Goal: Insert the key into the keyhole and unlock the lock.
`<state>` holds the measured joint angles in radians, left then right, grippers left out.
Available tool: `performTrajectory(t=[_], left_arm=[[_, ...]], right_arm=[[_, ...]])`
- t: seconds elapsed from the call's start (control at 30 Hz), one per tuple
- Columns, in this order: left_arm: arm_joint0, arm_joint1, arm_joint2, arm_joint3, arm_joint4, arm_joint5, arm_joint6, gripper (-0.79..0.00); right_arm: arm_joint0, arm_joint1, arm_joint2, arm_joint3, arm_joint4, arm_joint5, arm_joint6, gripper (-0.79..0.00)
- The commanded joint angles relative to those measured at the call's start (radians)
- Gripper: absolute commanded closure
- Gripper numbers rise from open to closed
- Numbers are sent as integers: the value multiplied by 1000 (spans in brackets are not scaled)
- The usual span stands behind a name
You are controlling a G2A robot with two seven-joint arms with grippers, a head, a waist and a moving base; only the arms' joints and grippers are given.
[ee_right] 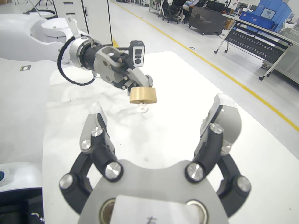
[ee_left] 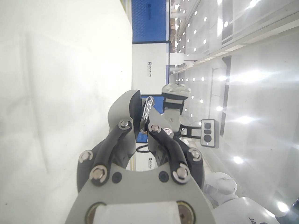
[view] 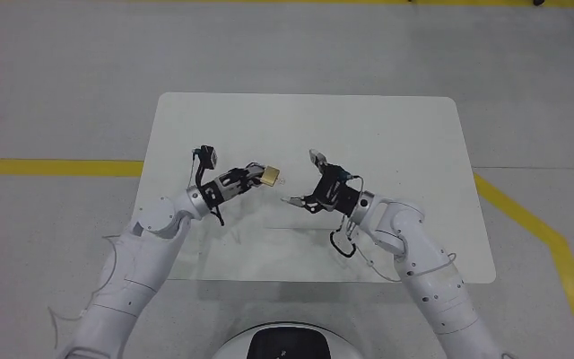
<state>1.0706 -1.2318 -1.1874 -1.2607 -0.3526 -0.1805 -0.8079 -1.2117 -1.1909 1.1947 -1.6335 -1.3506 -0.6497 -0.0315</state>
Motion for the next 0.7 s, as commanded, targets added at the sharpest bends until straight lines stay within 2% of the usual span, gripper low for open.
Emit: performTrajectory(t=[0.0,0.13,0.3,0.4,0.43,0.5,0.53,0.67], left_arm=[[-22,-1,33,5,80,27,-4,0],[-53,-11,112,1,241,58,53,0],[-88,-27,215,4,428,121,130,0],[-102,-36,251,15,458,148,134,-376],[-107,-38,258,20,467,156,135,-533],[-113,-41,264,25,468,161,135,-714],[-115,-41,261,25,467,161,132,-785],[-96,-29,218,-11,445,139,93,-785]], right_arm=[[-18,8,47,4,8,-11,-39,-785],[-58,21,129,-2,22,-8,-89,-785],[-61,22,134,-3,23,-7,-93,-785],[-61,22,134,-3,23,-7,-93,-785],[-61,22,134,-3,23,-7,-93,-785],[-61,22,134,-3,23,-7,-93,-785],[-61,22,134,-3,23,-7,-93,-785],[-61,22,134,-3,23,-7,-93,-785]])
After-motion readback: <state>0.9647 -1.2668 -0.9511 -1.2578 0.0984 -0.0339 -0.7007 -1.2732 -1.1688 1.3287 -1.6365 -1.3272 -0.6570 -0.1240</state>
